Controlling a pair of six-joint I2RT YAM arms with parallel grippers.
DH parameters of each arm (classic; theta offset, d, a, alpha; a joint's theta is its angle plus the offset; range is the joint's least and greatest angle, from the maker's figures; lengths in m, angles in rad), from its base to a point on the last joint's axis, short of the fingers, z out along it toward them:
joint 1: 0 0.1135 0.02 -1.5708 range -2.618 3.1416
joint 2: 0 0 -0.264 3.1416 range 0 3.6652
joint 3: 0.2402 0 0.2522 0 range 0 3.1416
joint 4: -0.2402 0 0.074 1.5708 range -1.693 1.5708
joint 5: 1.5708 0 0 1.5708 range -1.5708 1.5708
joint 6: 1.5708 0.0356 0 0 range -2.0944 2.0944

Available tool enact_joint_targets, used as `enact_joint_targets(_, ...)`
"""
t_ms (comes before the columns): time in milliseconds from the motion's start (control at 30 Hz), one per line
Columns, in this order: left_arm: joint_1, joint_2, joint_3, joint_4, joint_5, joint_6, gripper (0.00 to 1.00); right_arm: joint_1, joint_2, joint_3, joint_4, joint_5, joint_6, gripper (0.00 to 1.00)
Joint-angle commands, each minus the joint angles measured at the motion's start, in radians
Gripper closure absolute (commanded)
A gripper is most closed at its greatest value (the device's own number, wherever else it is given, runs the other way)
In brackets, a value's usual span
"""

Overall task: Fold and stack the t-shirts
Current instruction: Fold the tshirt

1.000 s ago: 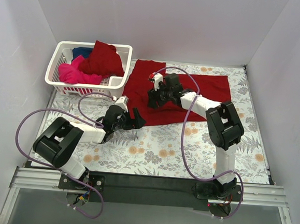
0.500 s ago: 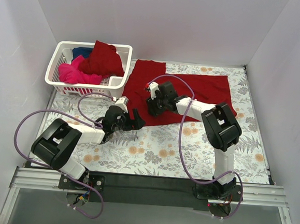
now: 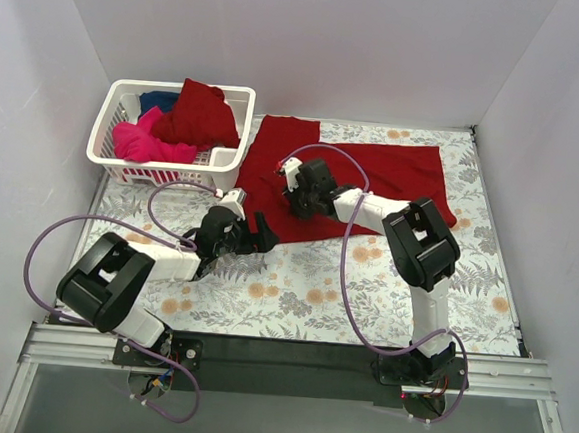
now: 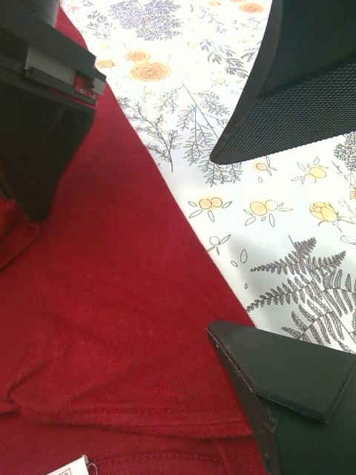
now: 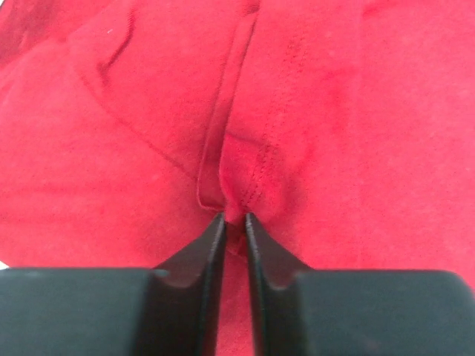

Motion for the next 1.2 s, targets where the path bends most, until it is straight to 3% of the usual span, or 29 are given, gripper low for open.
enact_joint_targets(0,-0.003,-0.025,-0.025,-0.074,-0.027,0.018,0.20,0.009,0.039,0.033,-0.008,0.020,0.008,0.91)
enact_joint_targets(33,-0.005,-0.027,-0.030,-0.075,-0.026,0.020,0.20,0.009,0.037,0.038,-0.005,0.020,0.011,0.98)
enact_joint_targets(67,-0.003,-0.028,-0.033,-0.077,-0.031,0.018,0.20,0.009,0.036,0.047,-0.002,0.020,0.016,0.99)
enact_joint_targets(567,-0.003,-0.057,-0.061,-0.124,-0.057,0.018,0.20,-0.003,0.026,0.165,-0.011,0.181,-0.009,0.99)
enact_joint_targets(900,-0.003,-0.100,-0.076,-0.161,-0.077,0.018,0.20,-0.088,0.137,0.332,-0.008,0.310,0.032,0.99)
enact_joint_targets(933,-0.003,-0.102,-0.078,-0.163,-0.078,0.018,0.20,-0.097,0.141,0.343,-0.008,0.302,0.034,0.96)
enact_joint_targets(1033,-0.005,-0.107,-0.076,-0.170,-0.078,0.018,0.20,-0.112,0.135,0.357,-0.007,0.297,0.046,0.74)
enact_joint_targets(1167,-0.003,-0.108,-0.076,-0.170,-0.075,0.018,0.20,-0.123,0.079,0.302,-0.005,0.336,0.049,0.64)
